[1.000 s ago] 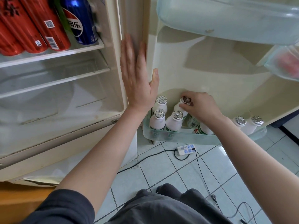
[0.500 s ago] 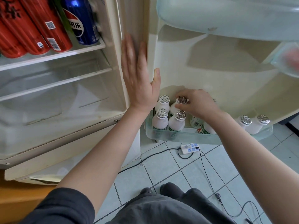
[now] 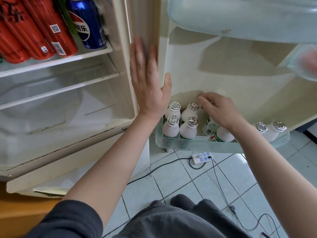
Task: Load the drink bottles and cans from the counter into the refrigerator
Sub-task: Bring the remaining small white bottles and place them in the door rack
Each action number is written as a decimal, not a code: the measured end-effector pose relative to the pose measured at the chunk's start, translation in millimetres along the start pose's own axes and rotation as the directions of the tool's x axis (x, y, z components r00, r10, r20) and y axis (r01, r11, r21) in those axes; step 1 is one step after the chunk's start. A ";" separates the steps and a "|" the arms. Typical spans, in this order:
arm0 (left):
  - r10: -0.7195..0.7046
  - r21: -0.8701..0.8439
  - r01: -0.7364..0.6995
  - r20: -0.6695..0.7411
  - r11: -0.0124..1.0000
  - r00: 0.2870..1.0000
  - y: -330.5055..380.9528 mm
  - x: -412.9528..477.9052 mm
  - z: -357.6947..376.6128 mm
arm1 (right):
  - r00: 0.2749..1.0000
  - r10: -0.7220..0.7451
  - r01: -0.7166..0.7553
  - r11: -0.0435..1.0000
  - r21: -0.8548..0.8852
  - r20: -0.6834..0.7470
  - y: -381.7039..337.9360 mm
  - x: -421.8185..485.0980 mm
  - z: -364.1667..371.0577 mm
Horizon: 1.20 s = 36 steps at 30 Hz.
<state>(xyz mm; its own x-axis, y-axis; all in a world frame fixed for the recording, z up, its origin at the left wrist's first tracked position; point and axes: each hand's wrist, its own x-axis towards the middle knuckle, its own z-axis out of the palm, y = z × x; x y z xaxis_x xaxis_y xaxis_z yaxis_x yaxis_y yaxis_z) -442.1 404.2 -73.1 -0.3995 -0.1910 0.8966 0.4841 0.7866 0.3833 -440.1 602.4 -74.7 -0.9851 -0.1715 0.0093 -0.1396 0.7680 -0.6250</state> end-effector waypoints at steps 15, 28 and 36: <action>-0.011 -0.037 0.012 0.007 0.999 1.000 3.3 0.5 -2.8 | 0.985 0.030 -0.095 0.913 -0.397 -0.167 15.7 -59.2 -23.0; -0.006 -0.040 0.006 0.004 0.999 1.000 4.4 0.1 -3.2 | 0.937 0.182 -0.288 0.886 -0.365 -0.298 42.9 -61.4 -10.4; -0.016 -0.046 0.017 0.007 0.999 1.000 6.1 -0.5 -3.4 | 0.977 0.082 -0.110 0.985 -0.133 -0.197 29.2 -62.4 -2.2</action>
<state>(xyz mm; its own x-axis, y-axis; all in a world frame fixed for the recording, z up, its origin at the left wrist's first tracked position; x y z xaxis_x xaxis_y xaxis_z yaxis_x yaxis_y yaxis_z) -436.3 407.2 -70.4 -0.4125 -0.2001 0.8887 0.5127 0.7554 0.4080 -383.0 636.9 -91.9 -0.9936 0.0170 0.1117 -0.0429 0.8576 -0.5125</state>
